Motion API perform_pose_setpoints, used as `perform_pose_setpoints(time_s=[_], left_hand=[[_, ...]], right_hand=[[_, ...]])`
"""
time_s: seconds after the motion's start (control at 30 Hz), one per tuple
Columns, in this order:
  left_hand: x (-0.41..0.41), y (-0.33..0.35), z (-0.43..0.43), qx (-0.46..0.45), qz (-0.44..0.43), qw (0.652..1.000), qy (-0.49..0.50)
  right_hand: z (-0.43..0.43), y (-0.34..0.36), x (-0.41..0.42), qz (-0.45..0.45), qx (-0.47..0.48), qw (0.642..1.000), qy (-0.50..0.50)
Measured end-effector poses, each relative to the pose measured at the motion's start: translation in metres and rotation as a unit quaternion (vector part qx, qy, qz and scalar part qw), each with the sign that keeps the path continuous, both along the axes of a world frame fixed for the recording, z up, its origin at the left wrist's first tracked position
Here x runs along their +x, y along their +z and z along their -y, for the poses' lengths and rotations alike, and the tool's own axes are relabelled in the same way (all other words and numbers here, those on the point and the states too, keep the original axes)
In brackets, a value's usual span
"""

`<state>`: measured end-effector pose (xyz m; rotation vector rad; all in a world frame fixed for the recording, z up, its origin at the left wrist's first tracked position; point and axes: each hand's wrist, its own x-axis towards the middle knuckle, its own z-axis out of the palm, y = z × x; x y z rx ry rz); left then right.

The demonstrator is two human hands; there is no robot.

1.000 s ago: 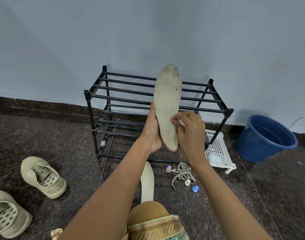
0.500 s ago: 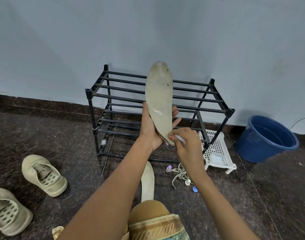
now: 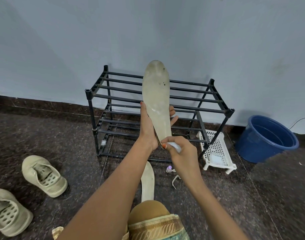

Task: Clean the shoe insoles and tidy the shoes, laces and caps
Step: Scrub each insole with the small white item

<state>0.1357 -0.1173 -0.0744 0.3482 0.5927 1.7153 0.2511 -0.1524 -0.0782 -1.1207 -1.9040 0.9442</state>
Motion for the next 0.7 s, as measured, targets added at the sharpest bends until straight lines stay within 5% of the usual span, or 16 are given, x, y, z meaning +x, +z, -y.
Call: perform_pose_setpoints(time_s=[0.33, 0.7], left_hand=[[0.001, 0.001, 0.000, -0.049, -0.036, 0.996, -0.058], [0.001, -0.003, -0.003, -0.048, -0.006, 0.998, -0.040]], right_hand=[[-0.028, 0.003, -0.007, 0.120, 0.193, 0.972, -0.059], [-0.014, -0.004, -0.009, 0.082, 0.142, 0.986, -0.018]])
